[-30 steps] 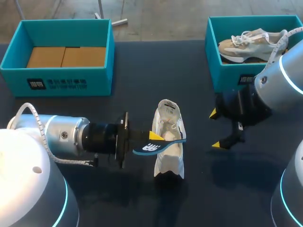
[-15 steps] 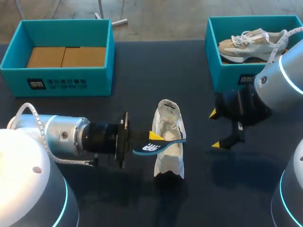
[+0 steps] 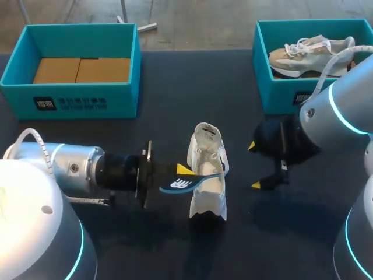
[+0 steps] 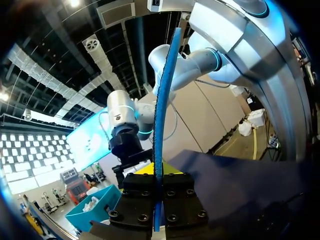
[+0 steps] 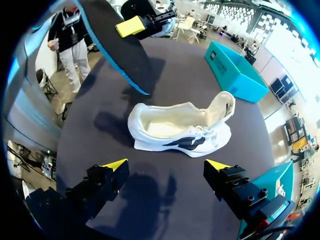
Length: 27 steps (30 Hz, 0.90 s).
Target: Take the shoe out of the shoebox, open the shoe tongue, remove and reinsert the insole, then place the shoe into the shoebox
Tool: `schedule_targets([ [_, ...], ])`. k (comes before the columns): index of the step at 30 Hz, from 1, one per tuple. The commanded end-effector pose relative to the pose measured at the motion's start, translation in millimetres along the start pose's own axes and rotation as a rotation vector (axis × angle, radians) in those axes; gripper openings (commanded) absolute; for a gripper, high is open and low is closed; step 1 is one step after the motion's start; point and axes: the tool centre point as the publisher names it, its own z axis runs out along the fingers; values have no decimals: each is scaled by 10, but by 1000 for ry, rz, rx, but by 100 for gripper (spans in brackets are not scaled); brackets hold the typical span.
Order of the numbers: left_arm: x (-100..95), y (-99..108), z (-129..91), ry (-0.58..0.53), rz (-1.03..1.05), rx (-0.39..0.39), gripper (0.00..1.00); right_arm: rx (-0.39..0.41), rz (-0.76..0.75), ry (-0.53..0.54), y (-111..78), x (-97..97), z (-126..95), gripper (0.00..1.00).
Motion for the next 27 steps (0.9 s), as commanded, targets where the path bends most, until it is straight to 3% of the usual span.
schedule_targets([
  [1,39,62,-39,-7,1,-5,0,29,4,-6,70,-43,258,100],
  [14,102,235,-63,-23,-10,-35,0,31,-21,-10,150,44,539,100],
  [16,120,226,-55,-25,-10,-37,0,69,-10,-30,156,57,546,100],
  [27,61,294,-54,-34,11,-32,0,69,-10,-30,156,57,546,100],
])
